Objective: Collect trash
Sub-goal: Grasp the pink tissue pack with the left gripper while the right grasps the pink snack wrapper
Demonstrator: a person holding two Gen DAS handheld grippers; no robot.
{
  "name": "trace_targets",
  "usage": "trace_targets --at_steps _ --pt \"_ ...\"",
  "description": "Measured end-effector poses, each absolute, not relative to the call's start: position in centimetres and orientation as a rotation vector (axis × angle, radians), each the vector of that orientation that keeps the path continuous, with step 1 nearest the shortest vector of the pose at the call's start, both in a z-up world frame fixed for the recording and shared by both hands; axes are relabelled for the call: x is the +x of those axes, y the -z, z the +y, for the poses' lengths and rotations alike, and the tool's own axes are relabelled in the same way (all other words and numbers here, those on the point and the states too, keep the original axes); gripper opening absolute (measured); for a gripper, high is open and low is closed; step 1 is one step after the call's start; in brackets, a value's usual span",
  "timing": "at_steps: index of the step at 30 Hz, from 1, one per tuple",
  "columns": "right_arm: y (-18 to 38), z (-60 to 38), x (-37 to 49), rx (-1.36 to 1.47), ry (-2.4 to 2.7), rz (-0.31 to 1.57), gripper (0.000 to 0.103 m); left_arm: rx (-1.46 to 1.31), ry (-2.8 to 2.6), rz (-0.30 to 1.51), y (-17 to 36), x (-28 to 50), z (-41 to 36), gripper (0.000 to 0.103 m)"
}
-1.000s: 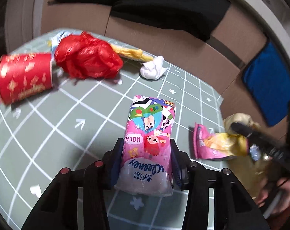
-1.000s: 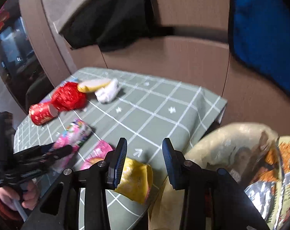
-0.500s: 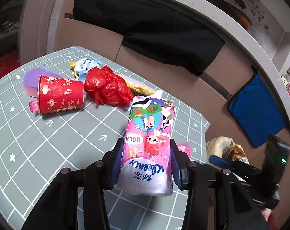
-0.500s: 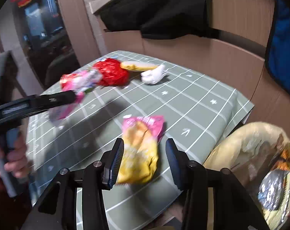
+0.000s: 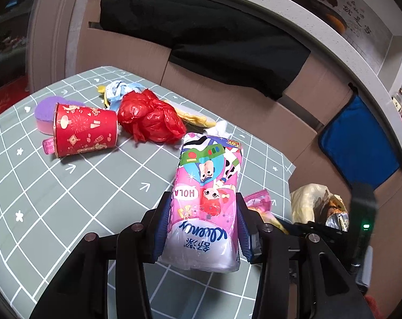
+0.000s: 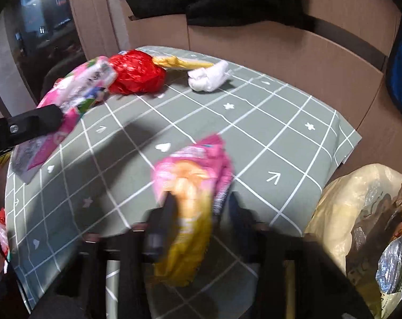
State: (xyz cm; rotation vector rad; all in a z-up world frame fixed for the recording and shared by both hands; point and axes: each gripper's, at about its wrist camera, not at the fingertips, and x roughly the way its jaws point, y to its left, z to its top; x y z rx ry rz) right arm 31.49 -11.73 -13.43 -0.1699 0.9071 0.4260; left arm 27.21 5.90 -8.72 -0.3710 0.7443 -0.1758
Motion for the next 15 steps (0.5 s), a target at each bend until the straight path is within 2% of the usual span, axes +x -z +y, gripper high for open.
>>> trace_targets --at_steps 2,15 --pt "12.6 -11.9 30.8 -0.162 -0.424 0.88 0.014 -0.364 0.176 0.735 8.5 27.0 5.7 0.045" --pt "2.7 -17.4 25.1 -0.002 -0.362 0.634 0.014 -0.216 0.213 0.564 2.8 23.5 1.7 0.045"
